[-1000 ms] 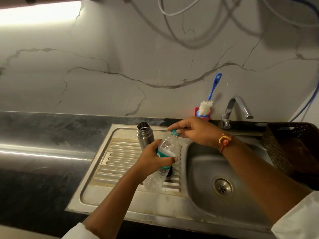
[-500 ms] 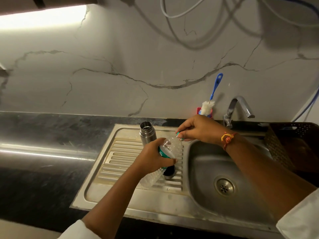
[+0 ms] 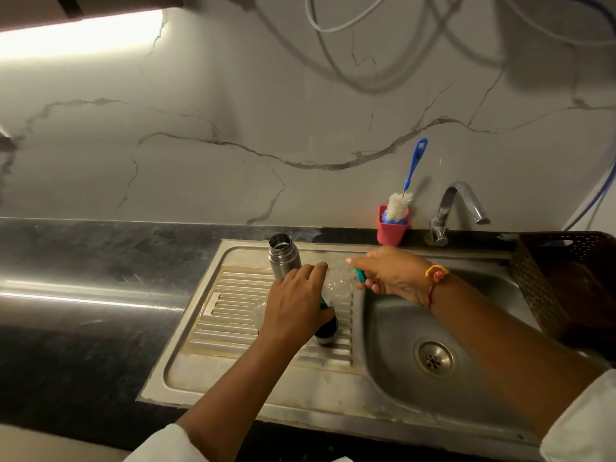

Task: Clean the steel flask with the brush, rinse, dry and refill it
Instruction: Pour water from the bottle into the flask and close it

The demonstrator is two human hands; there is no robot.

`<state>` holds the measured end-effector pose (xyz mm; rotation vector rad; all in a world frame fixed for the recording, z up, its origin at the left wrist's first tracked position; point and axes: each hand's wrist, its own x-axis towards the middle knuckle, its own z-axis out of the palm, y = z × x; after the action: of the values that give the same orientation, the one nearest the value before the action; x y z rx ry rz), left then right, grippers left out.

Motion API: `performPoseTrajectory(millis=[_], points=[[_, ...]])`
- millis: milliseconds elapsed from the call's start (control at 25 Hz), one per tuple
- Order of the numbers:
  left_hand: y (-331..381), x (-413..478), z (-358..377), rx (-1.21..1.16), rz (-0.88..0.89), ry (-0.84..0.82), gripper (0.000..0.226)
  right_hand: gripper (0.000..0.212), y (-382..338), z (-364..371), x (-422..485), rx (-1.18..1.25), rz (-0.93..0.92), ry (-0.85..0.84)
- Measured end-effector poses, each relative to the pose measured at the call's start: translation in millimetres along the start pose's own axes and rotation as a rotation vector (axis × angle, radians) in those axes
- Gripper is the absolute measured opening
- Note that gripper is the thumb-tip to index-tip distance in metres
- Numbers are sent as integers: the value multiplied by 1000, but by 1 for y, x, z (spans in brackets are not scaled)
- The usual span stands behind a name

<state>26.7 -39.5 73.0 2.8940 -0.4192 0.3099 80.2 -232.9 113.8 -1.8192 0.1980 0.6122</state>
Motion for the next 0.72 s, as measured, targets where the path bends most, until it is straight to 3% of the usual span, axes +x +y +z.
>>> performPoseTrajectory(millis=[120, 200, 360, 560, 720], points=[[7, 9, 7, -243, -126, 61, 80, 46, 3, 5, -2, 106, -178, 88], [14, 16, 10, -400, -190, 66, 83, 39, 3, 10, -4, 80, -298, 130], [19, 18, 20, -350, -165, 16, 103, 33, -4, 1, 10, 19, -424, 333], [7, -5, 31, -433, -262, 221, 69, 33, -15, -17, 74, -190, -501, 548], [-21, -18, 51, -411, -392, 271, 52, 29, -25, -17, 128, -324, -506, 648]])
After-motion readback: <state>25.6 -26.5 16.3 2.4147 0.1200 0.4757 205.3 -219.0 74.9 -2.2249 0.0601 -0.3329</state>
